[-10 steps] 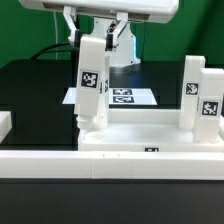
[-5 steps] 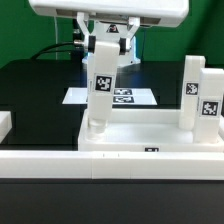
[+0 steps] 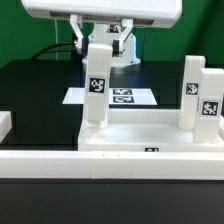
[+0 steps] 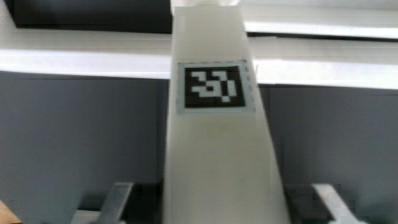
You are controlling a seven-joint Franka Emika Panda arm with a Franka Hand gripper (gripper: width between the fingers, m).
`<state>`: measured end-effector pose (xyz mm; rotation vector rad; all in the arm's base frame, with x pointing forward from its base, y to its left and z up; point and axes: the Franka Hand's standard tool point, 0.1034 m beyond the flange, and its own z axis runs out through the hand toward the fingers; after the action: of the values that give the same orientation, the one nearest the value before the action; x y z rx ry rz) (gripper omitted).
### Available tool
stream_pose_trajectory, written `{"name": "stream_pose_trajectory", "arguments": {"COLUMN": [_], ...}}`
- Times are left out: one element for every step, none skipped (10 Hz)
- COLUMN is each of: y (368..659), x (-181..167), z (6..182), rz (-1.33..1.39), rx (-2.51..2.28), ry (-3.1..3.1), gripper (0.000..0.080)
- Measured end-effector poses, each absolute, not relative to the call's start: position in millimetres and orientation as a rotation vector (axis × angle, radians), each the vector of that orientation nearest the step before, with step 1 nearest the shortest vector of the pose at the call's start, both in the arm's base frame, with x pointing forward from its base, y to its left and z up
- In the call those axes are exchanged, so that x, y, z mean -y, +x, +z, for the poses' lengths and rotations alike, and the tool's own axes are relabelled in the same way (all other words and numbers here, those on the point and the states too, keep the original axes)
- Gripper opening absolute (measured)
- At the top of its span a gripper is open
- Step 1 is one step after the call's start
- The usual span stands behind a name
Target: Assemble desk
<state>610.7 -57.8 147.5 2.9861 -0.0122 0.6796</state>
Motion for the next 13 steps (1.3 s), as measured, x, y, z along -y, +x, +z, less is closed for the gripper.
{"name": "stream_pose_trajectory", "arguments": {"y": [610.1,609.4,608.7,608.6,608.6,608.8,609.7,610.8,611.2,610.5,608.9,609.4,609.4], "x": [57.8,57.8,57.9,57.9,57.9,57.9,57.9,58.0,57.7,57.4,57.6,57.4,57.0], "z": [145.8,144.5,143.7,143.2,143.2,142.9,142.0,140.3,138.0,134.3,129.8,129.5,129.5], "rz": [0.675,0.671,0.669,0.667,0.667,0.666,0.666,0.663,0.659,0.650,0.640,0.650,0.659], "rx": [0.012,0.011,0.011,0.011,0.011,0.011,0.010,0.008,0.006,0.004,0.003,0.001,-0.001], "ry": [2.987,2.987,2.988,2.988,2.988,2.988,2.987,2.987,2.987,2.987,2.987,2.981,2.976], "gripper": [0.0291,0.0291,0.0291,0.0291,0.0291,0.0291,0.0291,0.0291,0.0291,0.0291,0.0291,0.0291,0.0291]}}
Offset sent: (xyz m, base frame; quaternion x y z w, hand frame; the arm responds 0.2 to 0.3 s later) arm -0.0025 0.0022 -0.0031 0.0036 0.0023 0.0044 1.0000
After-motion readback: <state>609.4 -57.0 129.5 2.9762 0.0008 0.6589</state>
